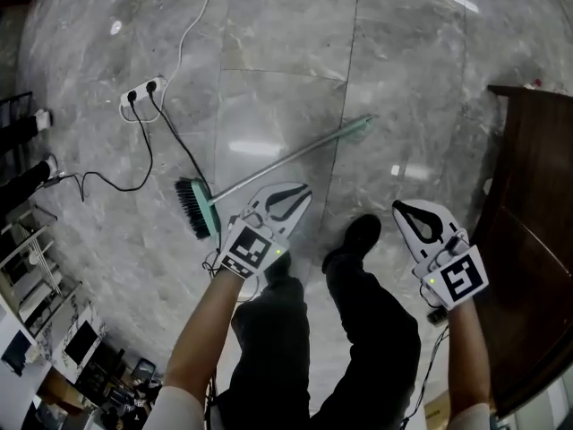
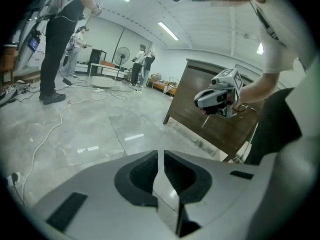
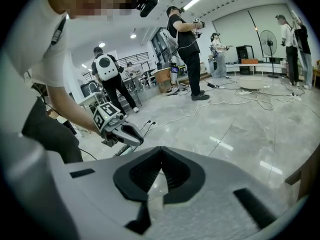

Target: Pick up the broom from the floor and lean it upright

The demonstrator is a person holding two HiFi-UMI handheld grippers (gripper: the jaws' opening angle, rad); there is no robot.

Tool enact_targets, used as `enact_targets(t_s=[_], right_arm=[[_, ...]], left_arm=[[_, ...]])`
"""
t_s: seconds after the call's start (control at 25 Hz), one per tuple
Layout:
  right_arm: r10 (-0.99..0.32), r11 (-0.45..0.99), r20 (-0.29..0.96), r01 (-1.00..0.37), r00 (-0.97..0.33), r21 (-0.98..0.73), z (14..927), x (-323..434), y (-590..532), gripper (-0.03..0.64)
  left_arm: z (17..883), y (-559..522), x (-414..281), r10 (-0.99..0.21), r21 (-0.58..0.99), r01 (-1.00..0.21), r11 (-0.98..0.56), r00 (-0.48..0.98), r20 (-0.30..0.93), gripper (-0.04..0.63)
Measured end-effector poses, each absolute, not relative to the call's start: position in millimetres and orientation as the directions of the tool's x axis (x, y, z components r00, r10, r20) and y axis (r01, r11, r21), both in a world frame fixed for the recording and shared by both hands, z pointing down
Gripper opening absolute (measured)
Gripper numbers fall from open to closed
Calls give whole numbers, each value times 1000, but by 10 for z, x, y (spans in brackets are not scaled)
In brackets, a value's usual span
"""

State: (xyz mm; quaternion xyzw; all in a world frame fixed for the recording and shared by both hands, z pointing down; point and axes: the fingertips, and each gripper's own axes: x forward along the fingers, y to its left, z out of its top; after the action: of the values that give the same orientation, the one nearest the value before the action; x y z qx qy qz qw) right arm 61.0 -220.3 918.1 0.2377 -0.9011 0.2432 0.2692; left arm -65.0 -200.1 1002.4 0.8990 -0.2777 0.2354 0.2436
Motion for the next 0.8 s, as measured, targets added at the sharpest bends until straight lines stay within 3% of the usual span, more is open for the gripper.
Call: enact_targets(t_s=[0.28,0.4,0.8], right_arm=[[-306,779,601,-557,-738,-288,9933,715,-2235,2],[-324,777,598,-567,-733,-274,10227,756,-2248,2],[-369,757,590,-600,-718,-257,10964,883,-2225,2]], left_arm=[[10986,-2118,-612,-309,296,-552,-780,750,585,17],[11408,-2158,-591,-274,292,-529,-797,747,605,109],[12674,-2086,-615,-173,253,-465,-849,695,698,123]])
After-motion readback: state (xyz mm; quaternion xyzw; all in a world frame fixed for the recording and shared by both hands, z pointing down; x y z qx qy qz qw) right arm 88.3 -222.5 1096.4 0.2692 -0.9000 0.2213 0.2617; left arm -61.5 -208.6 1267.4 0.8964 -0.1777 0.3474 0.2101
